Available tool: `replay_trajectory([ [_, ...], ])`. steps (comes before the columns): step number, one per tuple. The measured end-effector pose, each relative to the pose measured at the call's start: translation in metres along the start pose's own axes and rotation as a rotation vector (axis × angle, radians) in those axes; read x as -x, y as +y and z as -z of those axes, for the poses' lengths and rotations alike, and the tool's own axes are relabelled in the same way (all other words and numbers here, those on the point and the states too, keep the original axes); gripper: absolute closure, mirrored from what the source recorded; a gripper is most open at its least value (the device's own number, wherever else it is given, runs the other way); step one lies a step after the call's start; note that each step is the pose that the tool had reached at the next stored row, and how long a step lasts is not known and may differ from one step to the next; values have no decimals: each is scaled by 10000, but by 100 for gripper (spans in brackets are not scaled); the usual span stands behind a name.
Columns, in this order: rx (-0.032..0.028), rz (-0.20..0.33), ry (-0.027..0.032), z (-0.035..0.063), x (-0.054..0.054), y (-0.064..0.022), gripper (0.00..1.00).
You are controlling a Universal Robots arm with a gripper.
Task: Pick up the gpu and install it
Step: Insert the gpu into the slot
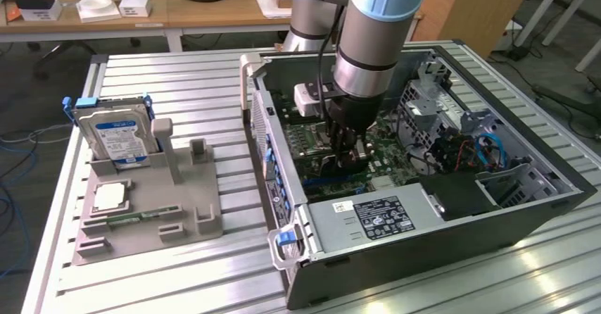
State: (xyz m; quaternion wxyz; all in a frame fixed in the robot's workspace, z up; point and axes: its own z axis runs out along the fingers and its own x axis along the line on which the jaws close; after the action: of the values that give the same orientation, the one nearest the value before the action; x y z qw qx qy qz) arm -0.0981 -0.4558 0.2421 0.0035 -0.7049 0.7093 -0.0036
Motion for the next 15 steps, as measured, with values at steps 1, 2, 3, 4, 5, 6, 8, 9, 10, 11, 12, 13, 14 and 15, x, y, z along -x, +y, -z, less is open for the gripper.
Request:
replay_trajectory([
  [1,0,0,1,0,0,0,74],
  [2,0,0,0,0,0,0,74],
  [3,0,0,1,0,0,0,74],
  [4,0,0,0,0,0,0,74],
  [5,0,0,0,0,0,0,74],
  [6,0,1,0,0,0,0,74],
  [8,0,0,1,0,0,0,74],
  [9,0,0,1,0,0,0,74],
  [10,0,0,0,0,0,0,74],
  [11,-1,0,-2,-11,1,3,74],
  [12,-2,-2,-1,-28,1,7,74],
  [13,-2,-1,-1,-39,0,9,74],
  [14,0,1,0,-39,0,10,74],
  [15,0,1,1,-39,0,10,74],
])
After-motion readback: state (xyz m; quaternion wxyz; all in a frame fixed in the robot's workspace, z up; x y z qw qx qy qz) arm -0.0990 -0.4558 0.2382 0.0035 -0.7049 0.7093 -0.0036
